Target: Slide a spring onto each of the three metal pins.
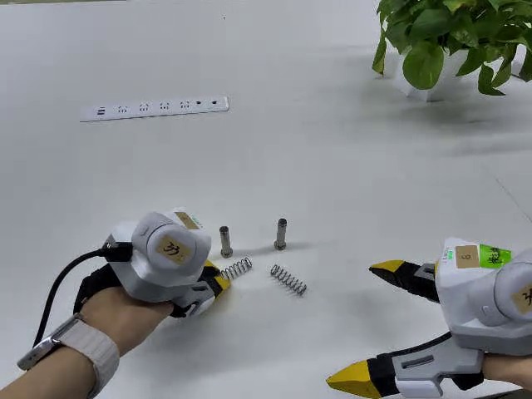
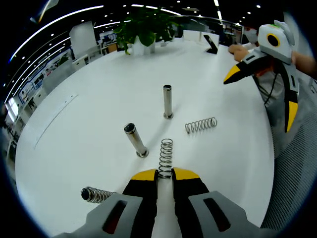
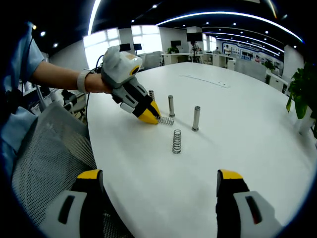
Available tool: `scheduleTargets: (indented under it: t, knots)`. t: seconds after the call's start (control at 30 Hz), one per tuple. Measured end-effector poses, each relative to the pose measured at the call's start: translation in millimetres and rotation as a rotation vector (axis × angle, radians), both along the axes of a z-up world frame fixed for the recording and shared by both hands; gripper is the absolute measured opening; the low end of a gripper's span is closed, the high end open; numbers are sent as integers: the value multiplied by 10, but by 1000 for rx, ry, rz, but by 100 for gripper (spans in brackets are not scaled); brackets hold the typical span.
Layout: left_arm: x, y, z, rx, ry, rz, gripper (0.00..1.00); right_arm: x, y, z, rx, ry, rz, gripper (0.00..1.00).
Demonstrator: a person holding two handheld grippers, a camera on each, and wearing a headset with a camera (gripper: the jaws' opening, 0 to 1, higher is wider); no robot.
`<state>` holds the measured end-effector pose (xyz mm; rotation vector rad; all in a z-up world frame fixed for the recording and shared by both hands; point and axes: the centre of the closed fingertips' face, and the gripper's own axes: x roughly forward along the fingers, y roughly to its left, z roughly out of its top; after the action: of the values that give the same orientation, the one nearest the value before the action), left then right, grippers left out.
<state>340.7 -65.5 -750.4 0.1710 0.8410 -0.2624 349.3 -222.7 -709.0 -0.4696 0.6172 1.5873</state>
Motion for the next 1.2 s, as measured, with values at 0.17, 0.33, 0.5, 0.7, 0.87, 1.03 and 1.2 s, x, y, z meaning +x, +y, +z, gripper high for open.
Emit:
scheduleTargets:
  t: [0.17,0.33,0.5,0.7,0.87,1.03,1.2]
  knots:
    - [-4,-16,3,-2,-18,22,11,-21,23,11,5,3,4,96]
    - [2,-35,3,-29,-48,31,10,-49,50,28,10,2,14,95]
    - [-77,-65,17,-94,-64,57,10,-91,78,35,17,15,17,94]
    - [-219,-94,70,-167,-82,80,10,-150,143,79,35,27,26,91]
    - [-345,-202,220,-232,-131,51,10,-179,214,125,59,45,31,89]
    - [-535,-297,336,-262,-159,10,10,-222,280,175,73,51,54,86]
    - [-647,-359,418,-269,-189,-4,10,-284,357,217,84,69,77,83]
